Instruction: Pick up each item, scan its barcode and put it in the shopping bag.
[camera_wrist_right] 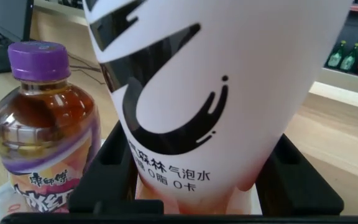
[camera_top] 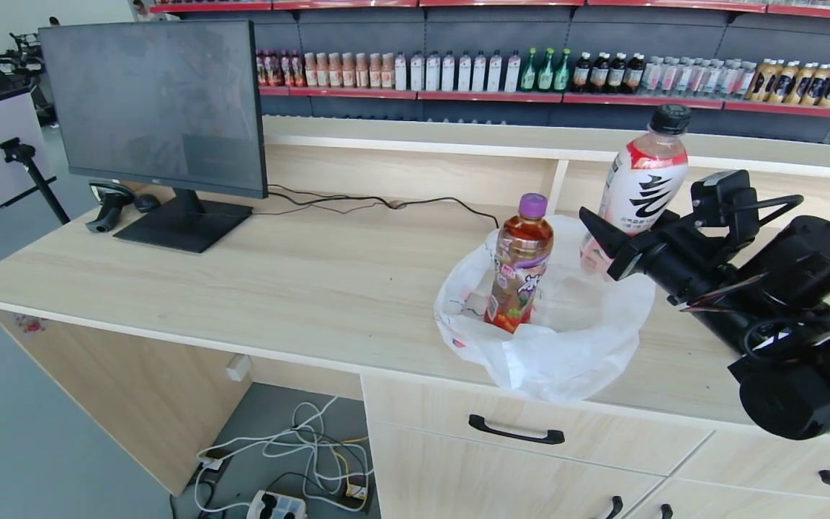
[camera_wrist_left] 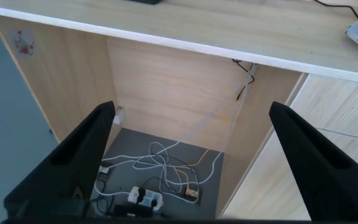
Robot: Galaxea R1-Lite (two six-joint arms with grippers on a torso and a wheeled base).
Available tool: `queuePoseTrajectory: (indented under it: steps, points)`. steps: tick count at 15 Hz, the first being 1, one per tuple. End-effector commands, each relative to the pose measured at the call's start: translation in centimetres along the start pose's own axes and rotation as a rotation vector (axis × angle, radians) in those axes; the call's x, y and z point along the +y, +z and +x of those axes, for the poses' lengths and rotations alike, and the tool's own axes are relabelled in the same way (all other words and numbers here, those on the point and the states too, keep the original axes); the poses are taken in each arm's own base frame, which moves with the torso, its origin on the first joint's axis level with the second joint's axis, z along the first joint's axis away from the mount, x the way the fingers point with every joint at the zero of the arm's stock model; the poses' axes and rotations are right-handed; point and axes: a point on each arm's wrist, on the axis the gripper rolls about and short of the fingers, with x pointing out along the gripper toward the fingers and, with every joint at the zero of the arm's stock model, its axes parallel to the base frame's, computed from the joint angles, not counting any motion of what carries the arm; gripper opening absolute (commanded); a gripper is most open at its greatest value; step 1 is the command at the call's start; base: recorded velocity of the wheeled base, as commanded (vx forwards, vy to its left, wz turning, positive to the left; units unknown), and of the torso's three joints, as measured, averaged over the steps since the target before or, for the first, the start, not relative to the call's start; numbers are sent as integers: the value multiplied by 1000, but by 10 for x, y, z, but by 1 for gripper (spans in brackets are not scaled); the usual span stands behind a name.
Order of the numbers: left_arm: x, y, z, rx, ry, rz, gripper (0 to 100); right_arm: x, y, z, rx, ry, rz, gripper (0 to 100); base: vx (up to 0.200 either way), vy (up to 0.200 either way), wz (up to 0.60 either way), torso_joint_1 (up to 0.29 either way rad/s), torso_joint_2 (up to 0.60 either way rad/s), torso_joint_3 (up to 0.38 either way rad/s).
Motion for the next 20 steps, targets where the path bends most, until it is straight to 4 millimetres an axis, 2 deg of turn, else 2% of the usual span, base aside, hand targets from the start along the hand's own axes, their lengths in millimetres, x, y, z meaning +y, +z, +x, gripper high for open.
queuePoseTrajectory:
  steps: [1,3,6,12,16,20]
  points:
    - [0,0,0,0,2,-6,100,8,-7,6,7,22,12,0,0,0,0,0,0,0]
    - [0,0,0,0,1,-6,100,22,-6,8,3,59,29,0,0,0,0,0,0,0]
    - [0,0,0,-2,2,-8,100,26,-14,7,29,70,50,0,0,0,0,0,0,0]
    - [0,0,0,-2,1,-8,100,19,-30,4,81,48,52,0,0,0,0,0,0,0]
    - [0,0,0,-2,1,-8,100,12,-48,-2,142,28,56,0,0,0,0,0,0,0]
    - [0,0,0,-2,2,-8,100,11,-55,-1,157,25,58,0,0,0,0,0,0,0]
